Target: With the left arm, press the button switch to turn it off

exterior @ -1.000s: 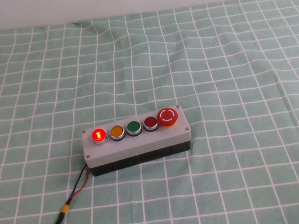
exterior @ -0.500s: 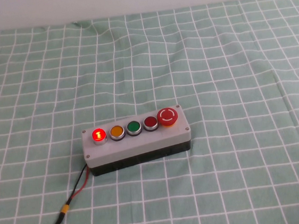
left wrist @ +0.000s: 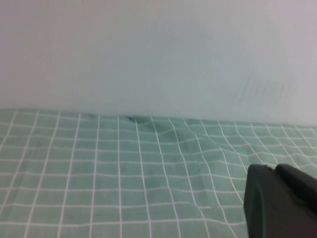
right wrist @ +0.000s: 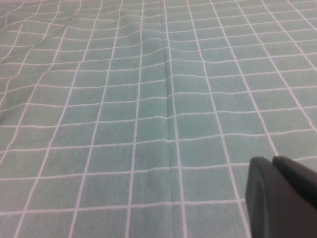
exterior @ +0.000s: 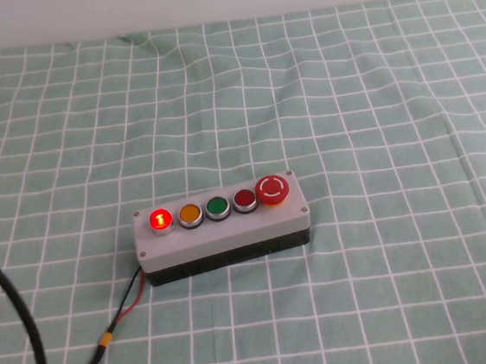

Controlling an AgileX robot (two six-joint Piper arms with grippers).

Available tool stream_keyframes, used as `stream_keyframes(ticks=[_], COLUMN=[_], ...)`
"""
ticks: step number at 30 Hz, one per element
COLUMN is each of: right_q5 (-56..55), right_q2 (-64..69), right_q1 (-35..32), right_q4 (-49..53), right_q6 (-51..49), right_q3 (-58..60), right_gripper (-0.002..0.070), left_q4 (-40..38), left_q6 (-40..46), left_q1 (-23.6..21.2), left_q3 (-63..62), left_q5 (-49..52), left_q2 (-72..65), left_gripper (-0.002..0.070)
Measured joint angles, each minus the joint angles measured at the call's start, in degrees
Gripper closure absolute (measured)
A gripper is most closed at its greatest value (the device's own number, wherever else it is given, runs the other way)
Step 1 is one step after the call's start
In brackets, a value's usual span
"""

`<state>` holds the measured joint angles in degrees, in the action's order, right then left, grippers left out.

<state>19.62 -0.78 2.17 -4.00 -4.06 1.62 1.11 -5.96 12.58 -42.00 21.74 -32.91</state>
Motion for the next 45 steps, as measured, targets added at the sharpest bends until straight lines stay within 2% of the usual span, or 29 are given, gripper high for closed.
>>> stream_keyframes(ticks=[4, 13, 18, 28, 37, 45], right_q5=[0.0, 0.0, 0.0, 0.0, 0.0, 0.0], right_q2=[0.0, 0.0, 0.0, 0.0, 0.0, 0.0], right_q1=[0.0, 0.0, 0.0, 0.0, 0.0, 0.0], right_q4=[0.0, 0.0, 0.0, 0.0, 0.0, 0.0], right_q6=[0.0, 0.0, 0.0, 0.0, 0.0, 0.0], right_q3=[0.0, 0.0, 0.0, 0.0, 0.0, 0.0], right_gripper=[0.0694, 0.0694, 0.0694, 0.0694, 0.0694, 0.0694], left_q4=[-2.6, -5.6, -11.9, -18.3, -19.0, -17.5], left_q6=[0.3, 1.2, 9.3, 15.4, 16.5, 16.8], left_q1=[0.0, 0.0, 0.0, 0.1, 5.4, 6.3], left_q3=[-2.5, -13.7, -18.9, -19.6, -19.9, -19.9], left_q5=[2.7, 20.0, 26.3, 27.1, 21.1, 17.0], left_q2=[-5.3, -22.0, -31.1, -44.8, -50.7, -56.2], left_gripper=[0.0677, 0.0677, 0.0677, 0.0677, 0.0677, 0.0678])
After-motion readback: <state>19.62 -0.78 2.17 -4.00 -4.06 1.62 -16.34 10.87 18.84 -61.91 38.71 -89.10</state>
